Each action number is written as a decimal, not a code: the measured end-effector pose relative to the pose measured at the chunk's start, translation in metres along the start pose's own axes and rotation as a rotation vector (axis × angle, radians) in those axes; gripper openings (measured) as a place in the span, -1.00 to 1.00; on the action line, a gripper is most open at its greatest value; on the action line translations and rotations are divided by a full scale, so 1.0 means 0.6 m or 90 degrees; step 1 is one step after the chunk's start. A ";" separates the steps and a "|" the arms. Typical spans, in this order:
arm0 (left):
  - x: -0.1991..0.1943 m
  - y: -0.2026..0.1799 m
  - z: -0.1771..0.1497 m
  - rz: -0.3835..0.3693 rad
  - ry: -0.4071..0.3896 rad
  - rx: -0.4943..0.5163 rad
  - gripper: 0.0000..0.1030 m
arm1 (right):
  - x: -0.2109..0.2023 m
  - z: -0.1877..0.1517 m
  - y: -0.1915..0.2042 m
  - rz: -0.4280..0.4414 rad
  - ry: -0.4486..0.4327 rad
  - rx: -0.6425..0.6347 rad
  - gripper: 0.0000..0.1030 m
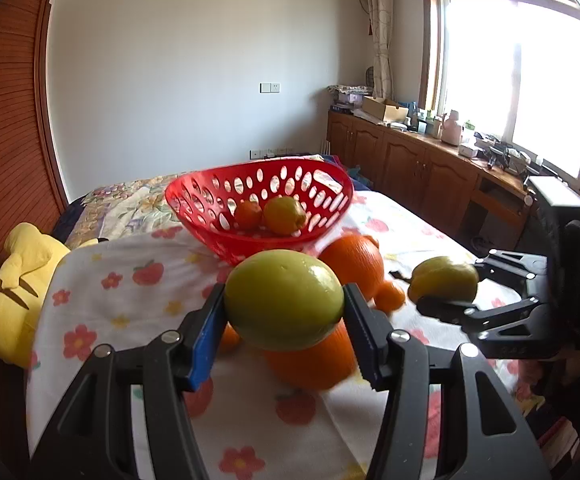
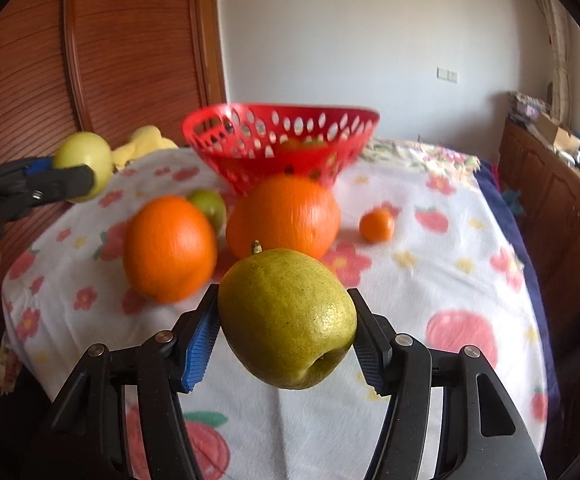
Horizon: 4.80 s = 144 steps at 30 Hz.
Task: Organize fruits
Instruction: 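Carry the pear and lime with both tools over the red basket, then open both tools to release the pear and lime into the basket, then withdraw both tools from the basket toward the remaining fruits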
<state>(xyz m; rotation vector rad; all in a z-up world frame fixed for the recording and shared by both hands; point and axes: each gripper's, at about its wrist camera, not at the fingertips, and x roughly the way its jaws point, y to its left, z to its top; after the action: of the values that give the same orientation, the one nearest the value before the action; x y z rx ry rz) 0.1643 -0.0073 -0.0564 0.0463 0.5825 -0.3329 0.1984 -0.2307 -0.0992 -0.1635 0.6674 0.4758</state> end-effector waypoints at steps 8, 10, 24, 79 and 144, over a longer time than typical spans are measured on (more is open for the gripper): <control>0.030 0.016 0.046 0.018 -0.008 0.023 0.08 | -0.002 0.082 -0.020 0.009 -0.029 -0.027 0.21; 0.034 0.018 0.054 0.019 -0.009 0.029 0.08 | 0.003 0.103 -0.025 0.008 -0.033 -0.035 0.21; 0.083 0.043 0.100 0.019 -0.009 0.033 0.08 | 0.106 0.204 -0.032 0.019 0.000 -0.083 0.21; 0.196 0.066 0.111 0.024 0.044 0.015 0.08 | 0.145 0.210 -0.037 0.045 0.017 -0.068 0.23; 0.041 -0.016 -0.044 -0.008 0.062 -0.056 0.35 | 0.103 0.002 -0.044 0.018 0.116 0.014 -0.08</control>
<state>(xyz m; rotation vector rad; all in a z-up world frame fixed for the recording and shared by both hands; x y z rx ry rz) 0.1665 -0.0200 -0.0914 -0.0263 0.6941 -0.3178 0.2539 -0.2308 -0.1371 -0.1786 0.8544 0.4845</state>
